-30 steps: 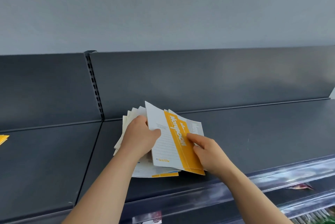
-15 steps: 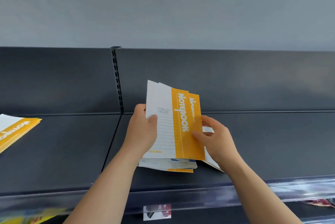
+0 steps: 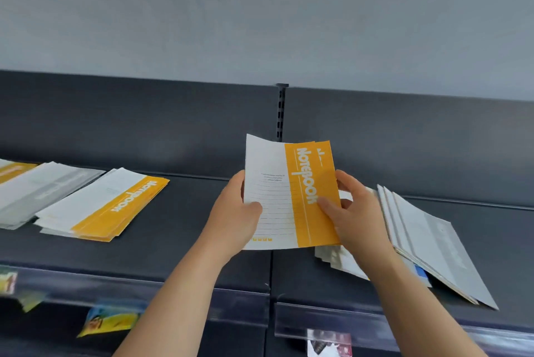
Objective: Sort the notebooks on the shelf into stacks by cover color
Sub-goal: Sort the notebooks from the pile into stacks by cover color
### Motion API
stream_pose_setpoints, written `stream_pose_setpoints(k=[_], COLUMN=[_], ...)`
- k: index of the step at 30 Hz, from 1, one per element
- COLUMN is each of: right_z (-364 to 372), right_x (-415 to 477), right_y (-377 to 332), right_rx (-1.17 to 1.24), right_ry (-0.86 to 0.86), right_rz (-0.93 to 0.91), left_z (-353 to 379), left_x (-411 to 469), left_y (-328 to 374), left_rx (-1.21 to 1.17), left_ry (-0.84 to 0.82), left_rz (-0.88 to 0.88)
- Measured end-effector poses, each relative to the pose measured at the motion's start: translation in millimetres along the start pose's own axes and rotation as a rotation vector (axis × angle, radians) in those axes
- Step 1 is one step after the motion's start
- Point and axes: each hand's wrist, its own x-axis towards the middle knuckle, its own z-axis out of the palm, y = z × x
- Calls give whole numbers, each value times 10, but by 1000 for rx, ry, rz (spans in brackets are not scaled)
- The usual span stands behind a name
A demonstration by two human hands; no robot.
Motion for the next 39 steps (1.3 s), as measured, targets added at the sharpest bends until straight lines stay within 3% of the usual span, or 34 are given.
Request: stream_pose_setpoints(k=[6, 15, 28, 39], right_z=[931, 2140, 3262, 4309], right_x=[-158, -406, -228, -213], right_y=[-246, -608, -792, -1132], right_rx=[-36, -85, -76, -80], right_ry=[-58, -103, -248, -354], right_rz=[-31, 6, -51, -92], left_z=[-956, -2138, -2992, -3927], left_x=[11, -74, 46, 180], left_y=[-464, -918, -1331, -1749], left_rx=[75, 162, 175, 233], left_ry=[149, 211, 489, 492], left_rz=[-5, -8, -63, -46])
